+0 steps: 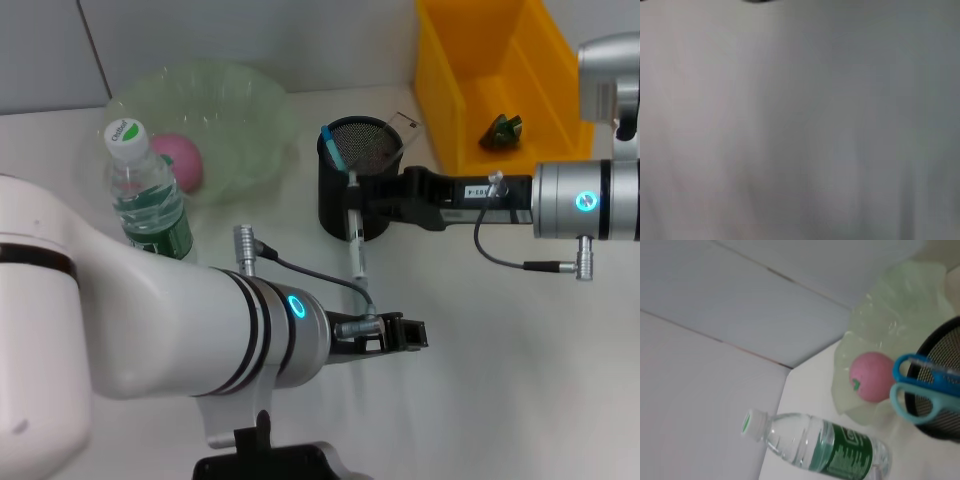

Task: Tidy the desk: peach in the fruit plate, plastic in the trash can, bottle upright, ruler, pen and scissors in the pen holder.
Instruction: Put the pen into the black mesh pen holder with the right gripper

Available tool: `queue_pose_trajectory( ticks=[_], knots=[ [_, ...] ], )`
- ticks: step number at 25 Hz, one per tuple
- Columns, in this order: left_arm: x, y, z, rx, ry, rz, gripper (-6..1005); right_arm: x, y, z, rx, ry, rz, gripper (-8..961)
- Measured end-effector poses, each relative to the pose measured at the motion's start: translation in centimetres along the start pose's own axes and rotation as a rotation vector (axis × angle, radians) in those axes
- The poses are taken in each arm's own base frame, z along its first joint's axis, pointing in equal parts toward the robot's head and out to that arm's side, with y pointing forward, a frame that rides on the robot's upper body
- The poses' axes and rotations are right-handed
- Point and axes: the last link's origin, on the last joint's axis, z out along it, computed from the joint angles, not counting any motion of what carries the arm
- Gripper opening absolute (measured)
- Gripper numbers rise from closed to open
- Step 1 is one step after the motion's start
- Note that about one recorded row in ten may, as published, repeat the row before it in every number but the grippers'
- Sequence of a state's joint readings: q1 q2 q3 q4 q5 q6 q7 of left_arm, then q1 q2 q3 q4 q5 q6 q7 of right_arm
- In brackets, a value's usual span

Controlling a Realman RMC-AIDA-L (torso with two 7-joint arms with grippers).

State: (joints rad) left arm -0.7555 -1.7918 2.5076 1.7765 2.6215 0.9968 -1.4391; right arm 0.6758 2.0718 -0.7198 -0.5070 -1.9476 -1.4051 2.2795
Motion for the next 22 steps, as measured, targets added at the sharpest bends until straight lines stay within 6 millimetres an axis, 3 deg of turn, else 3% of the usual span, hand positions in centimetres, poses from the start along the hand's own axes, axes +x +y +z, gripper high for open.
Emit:
queue_pose_trajectory(
  ticks=[5, 22],
  knots=[
    [-0.1, -0.4, -0.2, 0.043, -0.005, -0.068, 737, -1.1, 0.5, -0.4, -0.009, -0.045, -0.046, 135],
    [-0.4, -0.9, -1.9, 0.363, 0.089, -0.543, 742, -5.9, 4.0, -2.2, -0.021, -0.187, -0.389, 134]
  ],
)
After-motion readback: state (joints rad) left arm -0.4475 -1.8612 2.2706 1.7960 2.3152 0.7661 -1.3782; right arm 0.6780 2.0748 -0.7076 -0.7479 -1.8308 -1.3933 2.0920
